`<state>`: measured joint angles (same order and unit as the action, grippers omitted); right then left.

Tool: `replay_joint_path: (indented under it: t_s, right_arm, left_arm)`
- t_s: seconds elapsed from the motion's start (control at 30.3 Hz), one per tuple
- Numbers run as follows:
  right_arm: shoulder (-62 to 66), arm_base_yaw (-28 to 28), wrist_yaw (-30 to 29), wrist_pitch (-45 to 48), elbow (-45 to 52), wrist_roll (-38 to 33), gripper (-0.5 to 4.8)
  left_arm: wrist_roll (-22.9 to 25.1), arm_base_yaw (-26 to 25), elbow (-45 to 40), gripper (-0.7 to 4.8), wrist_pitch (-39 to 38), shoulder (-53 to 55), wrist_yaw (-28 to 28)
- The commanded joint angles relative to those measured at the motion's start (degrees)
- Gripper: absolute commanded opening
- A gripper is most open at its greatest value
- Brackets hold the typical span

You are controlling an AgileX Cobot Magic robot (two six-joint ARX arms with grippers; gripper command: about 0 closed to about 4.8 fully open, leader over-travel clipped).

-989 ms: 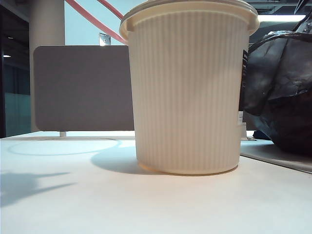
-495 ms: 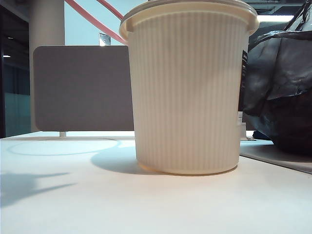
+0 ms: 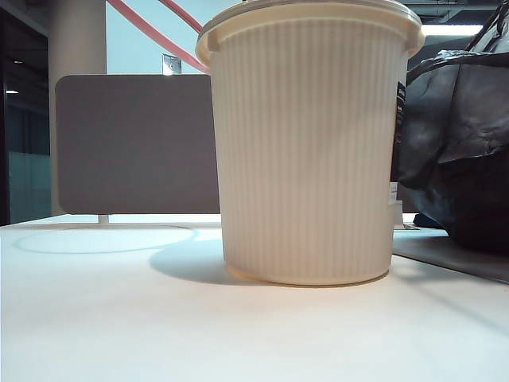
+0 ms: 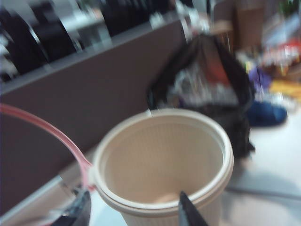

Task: Open the ring lid of the trash can, pull out the black garbage bag inside, and place it on the table.

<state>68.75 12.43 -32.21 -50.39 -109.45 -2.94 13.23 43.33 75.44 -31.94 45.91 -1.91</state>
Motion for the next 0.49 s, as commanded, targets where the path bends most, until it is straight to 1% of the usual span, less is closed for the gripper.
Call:
replay_joint_path:
  t_s: [0.03, 0.2, 0.26, 0.36, 0.49]
  right_arm:
    - [-5.4, -0.1, -3.4, 0.0, -0.1, 0.0, 2.84]
    - [-14.0, -0.3, -3.4, -0.2, 1.1, 0.3, 2.84]
    - [-17.0, -1.1, -2.1, -0.4, 2.7, 0.9, 2.83]
    - [-21.2, -2.5, -0.3, -0.5, 6.9, 1.9, 2.83]
    - [-26.6, -3.7, 0.8, -0.3, 14.4, 1.7, 2.83]
  left_arm:
    - [-0.2, -2.6, 0.2, 2.38, 0.0, -5.3, -0.2]
    - [-0.2, -3.8, 0.2, 2.38, -1.4, -14.4, 0.2]
    - [-0.5, -3.8, 0.2, 2.38, -2.4, -17.7, 1.1]
    - [-1.7, -3.8, 0.2, 2.38, -4.5, -21.4, 1.1]
    - [-1.6, -3.7, 0.2, 2.38, -8.9, -25.0, 1.1]
